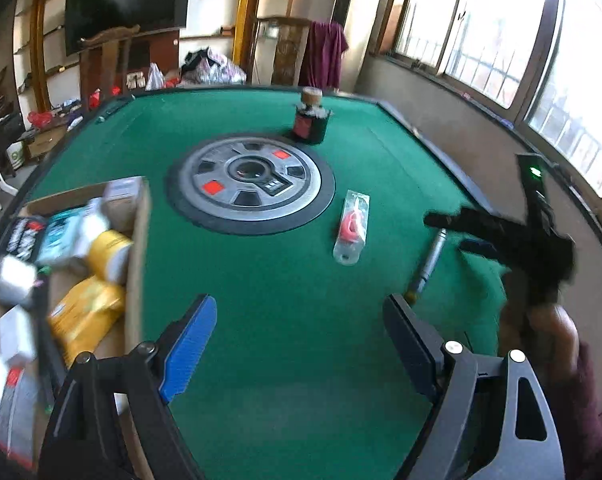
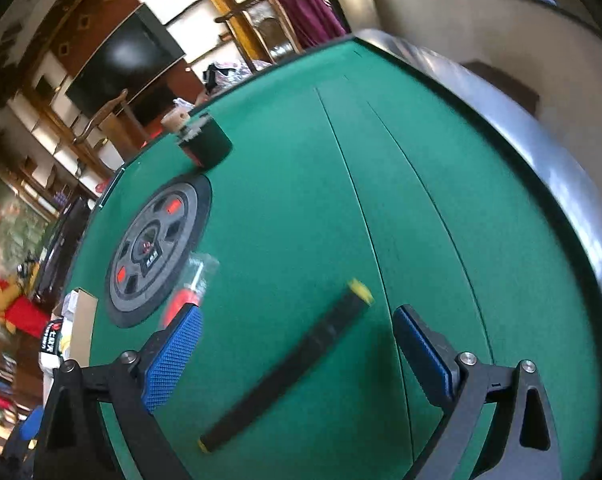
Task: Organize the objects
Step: 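Grasp the clear red-numbered candle package with the left gripper while the right grasps the black yellow-capped marker, then carry the candle package and marker into the box and open both grippers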
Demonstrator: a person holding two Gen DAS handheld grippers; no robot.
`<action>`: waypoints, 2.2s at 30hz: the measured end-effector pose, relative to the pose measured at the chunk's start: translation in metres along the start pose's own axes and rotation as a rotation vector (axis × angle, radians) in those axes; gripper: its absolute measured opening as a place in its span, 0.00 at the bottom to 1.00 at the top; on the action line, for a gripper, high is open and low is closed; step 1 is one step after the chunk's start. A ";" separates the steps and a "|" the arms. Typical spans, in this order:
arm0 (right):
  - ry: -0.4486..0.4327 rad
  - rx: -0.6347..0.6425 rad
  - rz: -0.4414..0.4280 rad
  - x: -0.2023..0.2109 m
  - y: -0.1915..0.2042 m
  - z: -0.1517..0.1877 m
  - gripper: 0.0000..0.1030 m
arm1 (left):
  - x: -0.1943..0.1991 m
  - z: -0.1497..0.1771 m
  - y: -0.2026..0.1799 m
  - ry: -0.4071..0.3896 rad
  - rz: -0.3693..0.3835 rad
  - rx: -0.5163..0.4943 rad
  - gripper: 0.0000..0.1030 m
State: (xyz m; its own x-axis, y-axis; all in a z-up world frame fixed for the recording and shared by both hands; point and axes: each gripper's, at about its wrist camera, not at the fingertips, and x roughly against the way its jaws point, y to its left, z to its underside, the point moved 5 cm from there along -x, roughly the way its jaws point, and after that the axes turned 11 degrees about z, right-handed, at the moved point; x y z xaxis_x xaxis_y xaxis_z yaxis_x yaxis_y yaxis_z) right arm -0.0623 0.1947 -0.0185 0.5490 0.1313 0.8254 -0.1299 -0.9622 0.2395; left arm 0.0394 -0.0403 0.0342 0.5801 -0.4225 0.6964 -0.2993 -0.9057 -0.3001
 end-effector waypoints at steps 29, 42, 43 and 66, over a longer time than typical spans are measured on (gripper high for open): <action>-0.049 0.266 0.340 -0.008 -0.008 0.014 0.39 | -0.163 -0.056 -0.044 0.165 -0.032 -0.218 0.28; -0.114 0.392 0.311 -0.013 0.020 0.023 0.16 | -0.037 -0.036 -0.001 -0.038 0.094 -0.010 0.26; -0.106 0.378 0.284 -0.012 0.020 0.023 0.16 | -0.024 -0.033 0.002 -0.060 0.109 0.004 0.26; -0.024 0.322 -0.247 0.054 0.126 0.078 0.16 | 0.157 0.053 0.169 -0.290 -0.033 0.247 0.26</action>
State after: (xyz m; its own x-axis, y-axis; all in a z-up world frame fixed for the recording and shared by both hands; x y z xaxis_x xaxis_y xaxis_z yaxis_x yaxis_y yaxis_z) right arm 0.0151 0.0619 0.0165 0.5508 0.3664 0.7499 0.2718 -0.9283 0.2539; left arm 0.1203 -0.2620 0.0578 0.7876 -0.3528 0.5052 -0.1059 -0.8852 -0.4530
